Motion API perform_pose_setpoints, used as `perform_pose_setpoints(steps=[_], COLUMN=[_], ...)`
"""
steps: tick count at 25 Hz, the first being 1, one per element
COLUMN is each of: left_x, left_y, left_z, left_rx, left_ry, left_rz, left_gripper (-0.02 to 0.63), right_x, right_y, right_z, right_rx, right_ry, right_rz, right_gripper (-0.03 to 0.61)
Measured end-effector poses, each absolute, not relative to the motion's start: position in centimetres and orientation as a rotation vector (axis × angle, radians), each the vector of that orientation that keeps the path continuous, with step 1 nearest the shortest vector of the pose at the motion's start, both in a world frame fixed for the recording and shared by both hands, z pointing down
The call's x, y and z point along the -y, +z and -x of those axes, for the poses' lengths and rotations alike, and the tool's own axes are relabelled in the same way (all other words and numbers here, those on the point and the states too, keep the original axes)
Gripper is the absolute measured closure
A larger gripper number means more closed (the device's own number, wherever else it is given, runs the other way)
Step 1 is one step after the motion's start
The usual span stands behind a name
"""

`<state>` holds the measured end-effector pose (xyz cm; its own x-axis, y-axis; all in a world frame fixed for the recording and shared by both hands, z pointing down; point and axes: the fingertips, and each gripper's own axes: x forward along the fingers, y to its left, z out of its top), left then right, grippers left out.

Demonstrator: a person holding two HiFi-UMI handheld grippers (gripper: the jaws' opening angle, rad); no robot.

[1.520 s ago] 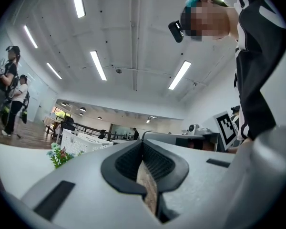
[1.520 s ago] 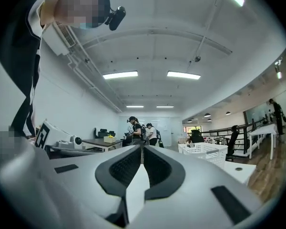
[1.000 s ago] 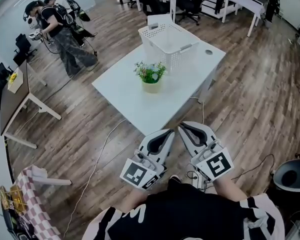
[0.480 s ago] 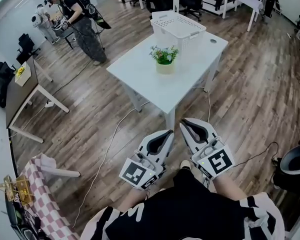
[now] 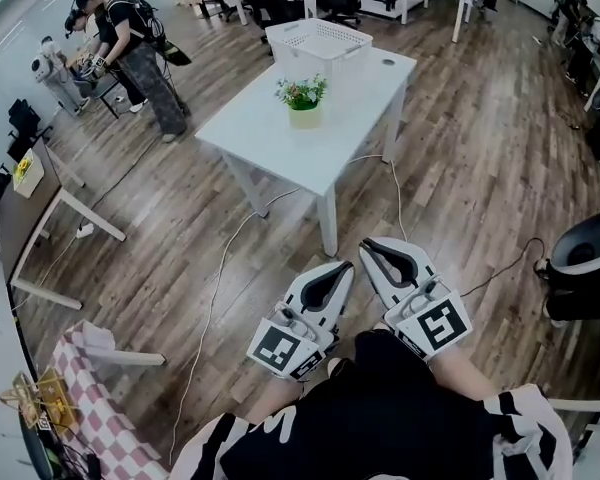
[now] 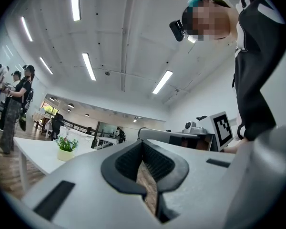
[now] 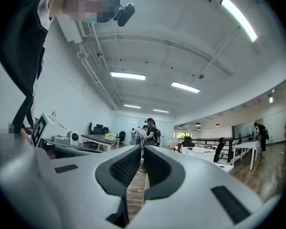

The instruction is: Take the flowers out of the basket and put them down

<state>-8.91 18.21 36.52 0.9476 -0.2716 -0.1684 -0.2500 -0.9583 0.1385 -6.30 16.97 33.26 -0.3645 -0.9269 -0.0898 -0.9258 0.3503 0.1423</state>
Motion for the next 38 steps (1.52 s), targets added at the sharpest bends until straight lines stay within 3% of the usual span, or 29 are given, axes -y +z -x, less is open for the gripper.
perform_pose_setpoints(steps=[10,24,38], left_x=[-22.5,-32.0,-35.0], left_y=[34.8,35.2,35.8], left_z=[8.8,3.2,2.1], left_rx=[0.431,0.507,0.551], left_ry=[-0.318,-0.307,-0.255], left_rz=[-3.037,-3.012,-3.025], left_gripper=[0.609,0.609,0.609], right_x=[-21.2,-30.4,-33.8], right_y=[31.9,33.0,33.3], right_z=[6.8,1.5,-0.5], right_rx=[2.626,2.639,2.634], right_ry=[-0.295,-0.272,-0.288], right_rz=[-1.774,-1.69,-1.721], right_gripper=[0.546,0.546,0.554])
